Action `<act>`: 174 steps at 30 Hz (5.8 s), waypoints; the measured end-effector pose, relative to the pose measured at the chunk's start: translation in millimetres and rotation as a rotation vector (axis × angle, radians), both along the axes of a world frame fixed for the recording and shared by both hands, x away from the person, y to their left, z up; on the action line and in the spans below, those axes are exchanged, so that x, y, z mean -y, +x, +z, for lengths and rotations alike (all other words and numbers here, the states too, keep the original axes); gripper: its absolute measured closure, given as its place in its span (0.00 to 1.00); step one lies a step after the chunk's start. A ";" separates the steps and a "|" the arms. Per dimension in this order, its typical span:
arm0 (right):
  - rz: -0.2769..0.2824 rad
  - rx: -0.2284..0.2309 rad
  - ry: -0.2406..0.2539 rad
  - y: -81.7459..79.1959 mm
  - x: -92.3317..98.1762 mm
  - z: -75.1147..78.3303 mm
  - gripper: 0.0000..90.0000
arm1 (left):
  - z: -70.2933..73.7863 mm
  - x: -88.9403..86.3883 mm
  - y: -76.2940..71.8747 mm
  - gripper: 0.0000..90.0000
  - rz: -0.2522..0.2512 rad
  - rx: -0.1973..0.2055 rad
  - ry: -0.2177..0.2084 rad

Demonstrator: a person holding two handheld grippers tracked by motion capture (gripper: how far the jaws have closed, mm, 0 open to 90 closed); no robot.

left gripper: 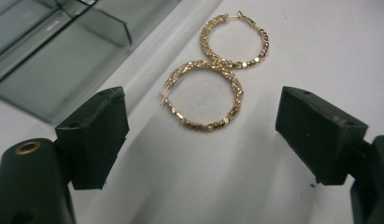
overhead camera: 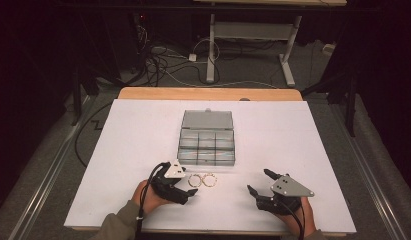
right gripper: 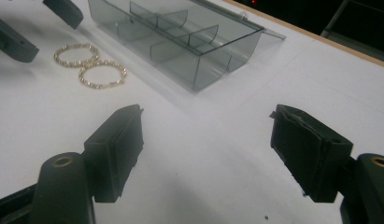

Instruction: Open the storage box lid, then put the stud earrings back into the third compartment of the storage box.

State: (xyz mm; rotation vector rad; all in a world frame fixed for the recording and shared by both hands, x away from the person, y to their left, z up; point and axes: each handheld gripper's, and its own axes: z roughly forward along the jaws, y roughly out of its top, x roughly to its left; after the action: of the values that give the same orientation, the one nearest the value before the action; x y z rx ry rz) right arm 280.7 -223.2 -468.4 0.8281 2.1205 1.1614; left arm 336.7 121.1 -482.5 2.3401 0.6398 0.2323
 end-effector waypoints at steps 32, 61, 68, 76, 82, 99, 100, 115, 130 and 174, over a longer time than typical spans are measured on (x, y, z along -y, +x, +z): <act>0.071 0.016 -0.034 6.7 -3.7 -5.2 0.34 | 0.8 -5.8 13.2 0.50 -0.061 -0.009 -0.028; 0.078 0.048 -0.031 5.5 -4.6 -2.0 0.34 | 14.0 -4.8 -13.7 0.66 -0.115 0.050 -0.072; 0.085 0.049 -0.033 5.0 -5.1 -1.7 0.34 | 6.1 7.3 -16.9 0.65 -0.141 0.014 -0.020; 0.087 0.047 -0.035 4.9 -5.6 -1.9 0.34 | 0.8 8.7 -15.6 0.75 -0.119 -0.006 -0.027; 0.092 0.047 -0.034 4.5 -5.9 -1.7 0.34 | 0.6 8.3 -15.3 0.93 -0.110 0.002 -0.031; 0.079 0.076 -0.022 2.9 -4.8 1.0 0.34 | 30.3 -10.3 -15.4 0.94 -0.043 0.124 -0.175; 0.079 0.077 -0.022 2.8 -4.8 1.2 0.34 | 32.8 -10.2 -15.1 0.94 -0.042 0.129 -0.183; 0.059 0.102 -0.008 2.1 -1.8 3.0 0.34 | 72.2 2.9 17.4 0.94 -0.053 0.182 -0.235; 0.043 0.113 0.009 2.9 1.9 3.1 0.33 | 77.3 40.8 72.6 0.94 -0.036 0.144 -0.220; 0.045 0.103 0.012 4.7 6.1 -0.2 0.33 | 52.4 98.9 126.5 0.90 0.004 0.083 -0.081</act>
State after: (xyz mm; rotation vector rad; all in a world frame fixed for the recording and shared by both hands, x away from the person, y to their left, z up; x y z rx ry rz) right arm 285.4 -229.3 -468.7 0.7137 2.0594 1.2146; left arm 463.2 22.1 -430.1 2.2392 0.6028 0.2977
